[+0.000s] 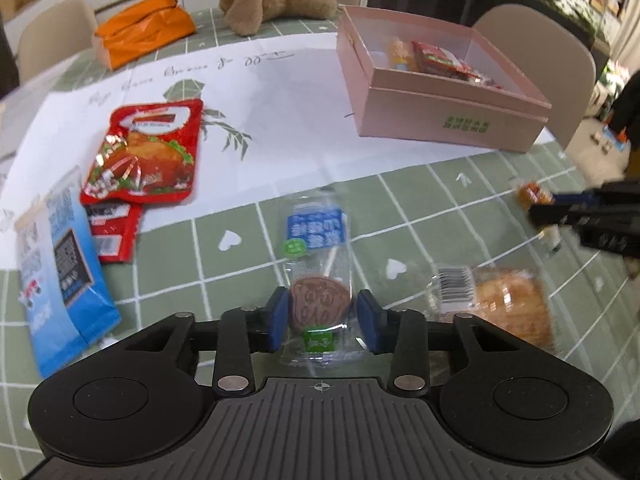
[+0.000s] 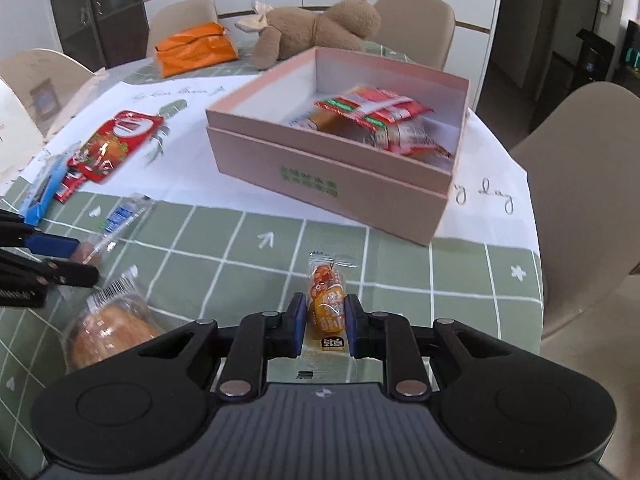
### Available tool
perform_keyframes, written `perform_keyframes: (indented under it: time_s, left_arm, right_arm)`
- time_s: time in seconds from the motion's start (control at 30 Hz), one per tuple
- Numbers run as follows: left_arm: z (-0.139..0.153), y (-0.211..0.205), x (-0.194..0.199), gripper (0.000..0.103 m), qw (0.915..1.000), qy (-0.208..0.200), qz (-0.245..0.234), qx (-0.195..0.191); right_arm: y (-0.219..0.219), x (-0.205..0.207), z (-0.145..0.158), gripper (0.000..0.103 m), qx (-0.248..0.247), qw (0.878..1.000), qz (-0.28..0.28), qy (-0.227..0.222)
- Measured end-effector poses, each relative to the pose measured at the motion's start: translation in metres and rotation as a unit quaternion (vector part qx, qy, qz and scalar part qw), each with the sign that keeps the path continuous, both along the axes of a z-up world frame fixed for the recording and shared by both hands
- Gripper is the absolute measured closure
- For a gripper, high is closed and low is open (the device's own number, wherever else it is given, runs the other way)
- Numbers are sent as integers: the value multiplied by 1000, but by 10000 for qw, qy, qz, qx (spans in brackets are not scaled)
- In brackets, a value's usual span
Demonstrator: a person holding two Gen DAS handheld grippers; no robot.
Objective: Organize snacks
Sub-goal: 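Drop the hawthorn packet into the pink box with the left tool while the right tool drops the orange snack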
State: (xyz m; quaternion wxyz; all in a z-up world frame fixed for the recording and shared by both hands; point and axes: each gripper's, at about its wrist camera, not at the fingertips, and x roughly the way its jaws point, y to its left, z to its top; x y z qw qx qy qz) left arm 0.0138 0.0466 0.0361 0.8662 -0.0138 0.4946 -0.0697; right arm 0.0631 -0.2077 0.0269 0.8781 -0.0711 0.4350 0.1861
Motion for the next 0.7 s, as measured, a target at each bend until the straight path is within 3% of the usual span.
perform_keyframes:
  time_s: [0.1,0.2,0.33,0.43,0.5,0.6,0.7]
  left_arm:
    - [8,0,3,64,9991,-84,39,-420]
    - [31,-10,9,64,9973,-487,-137,-531]
    - [80,-30,29,63,9890,-1181,-514,-727]
    - [124,-47,65,61,9792,-1697,-766,-804]
    - [146,-53,93,58,9755,-1794,-723,-1043]
    - [156,-48,120,60,9709,-1919,-416,-1369]
    - [146,-35,121,61,9707,-1874,-200,-1492]
  right_arm:
    - [2,-1,-3,83,-33,10000,9,7]
    - [5,-3,-2,83,-44,9999,95,-36]
    - [8,-7,2,83,-11,9998,166,-97]
    - [5,-10,10,83,114,9997,185,-150]
    - [6,-10,17,83,170,9994,211,-229]
    - [7,-7,30,83,177,9987,216,-417]
    - [1,-6,40,83,249,9981,139,-541]
